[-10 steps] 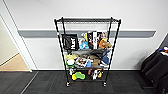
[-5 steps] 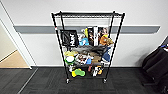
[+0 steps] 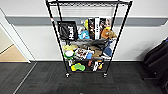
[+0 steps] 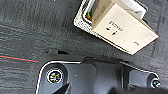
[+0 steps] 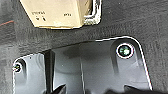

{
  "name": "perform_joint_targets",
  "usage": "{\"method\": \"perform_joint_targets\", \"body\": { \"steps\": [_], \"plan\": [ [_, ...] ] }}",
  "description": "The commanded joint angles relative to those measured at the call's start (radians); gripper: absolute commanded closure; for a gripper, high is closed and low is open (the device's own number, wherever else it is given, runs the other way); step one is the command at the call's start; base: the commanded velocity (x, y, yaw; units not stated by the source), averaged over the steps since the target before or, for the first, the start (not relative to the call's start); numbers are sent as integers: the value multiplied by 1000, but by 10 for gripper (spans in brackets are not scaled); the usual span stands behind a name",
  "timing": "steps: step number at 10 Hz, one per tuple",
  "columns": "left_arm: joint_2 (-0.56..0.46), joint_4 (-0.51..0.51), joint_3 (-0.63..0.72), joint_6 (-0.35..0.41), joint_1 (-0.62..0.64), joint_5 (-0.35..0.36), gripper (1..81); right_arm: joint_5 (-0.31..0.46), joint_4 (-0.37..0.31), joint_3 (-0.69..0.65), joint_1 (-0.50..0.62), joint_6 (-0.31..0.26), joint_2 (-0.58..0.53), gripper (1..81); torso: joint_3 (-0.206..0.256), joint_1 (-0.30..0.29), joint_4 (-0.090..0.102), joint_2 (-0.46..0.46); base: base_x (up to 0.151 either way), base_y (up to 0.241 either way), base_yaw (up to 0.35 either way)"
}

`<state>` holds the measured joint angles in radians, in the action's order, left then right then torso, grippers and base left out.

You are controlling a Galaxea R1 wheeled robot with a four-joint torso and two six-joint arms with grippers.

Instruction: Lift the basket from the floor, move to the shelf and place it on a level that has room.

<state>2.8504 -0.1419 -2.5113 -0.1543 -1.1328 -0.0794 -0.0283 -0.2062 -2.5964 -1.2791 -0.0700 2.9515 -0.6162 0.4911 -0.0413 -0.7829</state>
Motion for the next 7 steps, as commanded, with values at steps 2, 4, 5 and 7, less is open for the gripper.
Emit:
{"method": "perform_joint_targets", "body": {
  "steps": [2, 4, 5, 7],
  "plan": [
    [-11, -15, 3, 2, 109, -105, 10, 48, -15, -7, 33, 41, -4, 10, -25, 82, 0, -127, 0, 0, 0],
    [-8, -24, 3, 2, 139, -114, 10, 45, -15, -25, 23, 87, -7, 10, -44, 113, 0, -174, 0, 0, 0],
    [-8, -27, 3, 2, 153, -135, 10, 44, -16, -31, 22, 105, -10, 10, -47, 133, 0, -205, 0, 0, 0],
    [-6, -30, 2, 1, 173, -140, 10, 44, -18, -31, 31, 113, -15, 10, -48, 187, 0, -290, 0, 0, 0]
  ]
}}
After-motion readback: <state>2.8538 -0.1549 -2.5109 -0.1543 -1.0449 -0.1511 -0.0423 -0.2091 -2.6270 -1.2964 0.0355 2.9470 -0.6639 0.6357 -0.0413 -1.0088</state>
